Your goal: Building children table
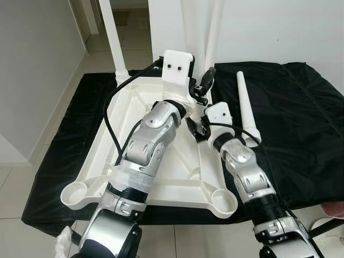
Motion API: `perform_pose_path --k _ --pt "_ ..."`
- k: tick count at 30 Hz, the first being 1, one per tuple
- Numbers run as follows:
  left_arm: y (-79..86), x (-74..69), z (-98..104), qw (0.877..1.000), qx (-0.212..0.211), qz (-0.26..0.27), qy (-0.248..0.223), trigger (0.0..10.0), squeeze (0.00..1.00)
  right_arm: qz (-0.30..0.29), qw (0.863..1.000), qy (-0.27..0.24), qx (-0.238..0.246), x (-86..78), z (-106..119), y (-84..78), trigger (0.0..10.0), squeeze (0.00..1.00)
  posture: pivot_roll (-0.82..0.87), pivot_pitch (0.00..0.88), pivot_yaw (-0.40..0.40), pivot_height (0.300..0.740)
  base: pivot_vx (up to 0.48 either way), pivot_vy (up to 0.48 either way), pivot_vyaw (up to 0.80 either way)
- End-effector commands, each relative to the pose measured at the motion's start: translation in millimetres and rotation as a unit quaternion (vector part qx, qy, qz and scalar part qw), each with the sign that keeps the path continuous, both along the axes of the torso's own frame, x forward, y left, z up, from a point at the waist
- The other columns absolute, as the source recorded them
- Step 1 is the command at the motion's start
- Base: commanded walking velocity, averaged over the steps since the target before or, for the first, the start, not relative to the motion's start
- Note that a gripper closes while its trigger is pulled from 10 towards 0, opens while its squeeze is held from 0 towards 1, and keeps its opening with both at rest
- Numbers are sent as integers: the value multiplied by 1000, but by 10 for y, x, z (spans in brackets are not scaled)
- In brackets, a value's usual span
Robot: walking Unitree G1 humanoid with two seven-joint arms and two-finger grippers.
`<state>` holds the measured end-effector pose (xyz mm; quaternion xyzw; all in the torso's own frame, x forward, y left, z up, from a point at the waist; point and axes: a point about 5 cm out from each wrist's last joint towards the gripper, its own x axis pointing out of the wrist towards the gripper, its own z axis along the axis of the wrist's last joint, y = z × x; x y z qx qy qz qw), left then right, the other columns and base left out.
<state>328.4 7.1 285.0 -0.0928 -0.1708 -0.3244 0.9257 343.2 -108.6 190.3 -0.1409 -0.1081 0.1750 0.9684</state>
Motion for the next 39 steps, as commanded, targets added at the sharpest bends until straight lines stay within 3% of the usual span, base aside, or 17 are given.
perform_pose_path --k 1,8,9,11,12,13,14,16,17,27,28,29,30,39 --pt "5 -14 0 1000 4 3 -1 10000 0 11 1000 2 -13 8 -22 47 10000 0 -65 0 41 740 0 0 0" --pt "-15 -22 1 1000 8 1 0 10000 0 24 999 -1 -22 34 -37 101 9922 0 -62 0 37 740 0 0 0" --pt "-17 -23 6 1000 7 1 -1 10000 0 26 999 0 -22 38 -39 104 4471 0 -61 0 35 740 0 0 0" --pt "-19 -23 11 1000 7 1 -1 10000 0 27 999 1 -22 46 -39 105 4471 0 -61 0 36 740 0 0 0" --pt "-20 -24 15 1000 7 2 -2 10000 0 27 999 1 -21 52 -39 105 3529 0 -61 0 35 740 0 0 0" --pt "-20 -24 15 1000 7 2 -2 10000 0 27 999 1 -21 52 -39 105 3529 0 -61 0 35 740 0 0 0" --pt "-22 -25 19 1000 6 2 -2 10000 0 26 999 1 -20 59 -40 104 784 0 -60 0 34 740 0 0 0" --pt "-24 -24 21 1000 6 2 -2 10000 0 25 999 1 -20 64 -40 102 784 0 -59 0 35 740 0 0 0" --pt "-30 -28 31 1000 5 2 -2 10000 0 25 1000 2 -17 71 -47 106 0 0 -57 0 35 740 0 0 0" --pt "-34 -34 44 1000 5 1 -5 10000 0 18 1000 8 -5 82 -66 103 0 0 -55 0 37 740 0 0 0" --pt "-35 -37 48 1000 4 0 -5 10000 0 12 1000 12 4 84 -75 97 1882 0 -55 0 37 740 0 0 0" --pt "-39 -43 52 1000 1 -5 -4 10000 0 8 1000 14 10 87 -79 94 10000 0 -55 0 37 740 0 0 0" --pt "-41 -51 56 1000 -8 -14 -2 10000 1000 5 1000 15 16 91 -80 94 10000 0 -56 0 37 740 0 0 0" --pt "-48 -77 70 999 -18 -32 -3 10000 1000 -1 999 19 34 104 -74 88 10000 0 -56 0 38 740 0 0 0"
